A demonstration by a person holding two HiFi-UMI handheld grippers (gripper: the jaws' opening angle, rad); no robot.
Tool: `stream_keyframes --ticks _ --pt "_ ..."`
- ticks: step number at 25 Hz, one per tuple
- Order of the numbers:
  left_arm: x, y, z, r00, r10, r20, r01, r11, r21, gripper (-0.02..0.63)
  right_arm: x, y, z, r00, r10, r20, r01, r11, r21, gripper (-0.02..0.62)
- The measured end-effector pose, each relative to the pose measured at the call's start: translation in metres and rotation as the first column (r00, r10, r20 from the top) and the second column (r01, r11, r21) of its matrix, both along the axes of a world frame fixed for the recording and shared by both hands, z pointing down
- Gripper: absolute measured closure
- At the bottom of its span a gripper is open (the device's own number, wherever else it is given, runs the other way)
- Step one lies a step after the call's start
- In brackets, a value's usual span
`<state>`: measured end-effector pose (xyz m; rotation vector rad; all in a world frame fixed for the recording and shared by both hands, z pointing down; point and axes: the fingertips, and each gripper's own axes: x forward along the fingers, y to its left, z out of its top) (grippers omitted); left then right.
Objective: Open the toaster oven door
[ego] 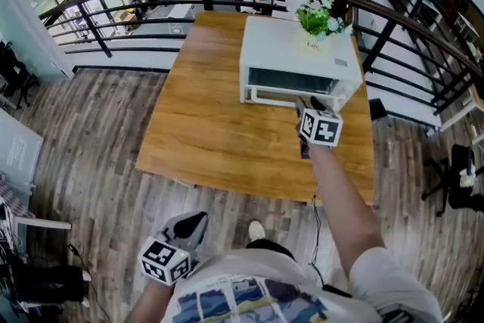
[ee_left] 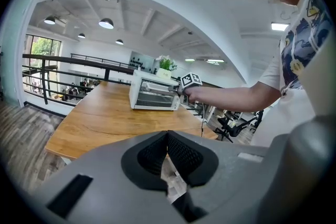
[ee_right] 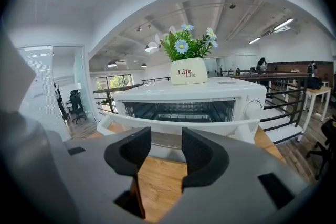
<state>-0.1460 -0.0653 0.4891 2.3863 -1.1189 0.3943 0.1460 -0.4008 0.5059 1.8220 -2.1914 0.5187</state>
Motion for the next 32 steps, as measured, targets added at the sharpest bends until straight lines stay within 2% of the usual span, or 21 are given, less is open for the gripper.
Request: stream_keyframes --ticks 8,21,32 --pt "-0.001 0.000 0.001 1.000 0.017 0.009 -0.017 1.000 0.003 0.603 -0.004 0.015 0.009 1.000 -0.003 -0.006 0.003 1.000 0.023 0.414" --pt "0.002 0.002 0.001 0.999 0.034 0.008 -0.035 0.999 0.010 0.603 -0.004 0.034 0.031 1.000 0.005 -0.009 -0.005 1.000 -0.001 0.414" --pt "0.004 0.000 0.001 0.999 0.039 0.009 -0.039 0.999 0.013 0.603 -0.007 0.045 0.037 1.000 -0.007 -0.012 0.007 1.000 0.018 0.414"
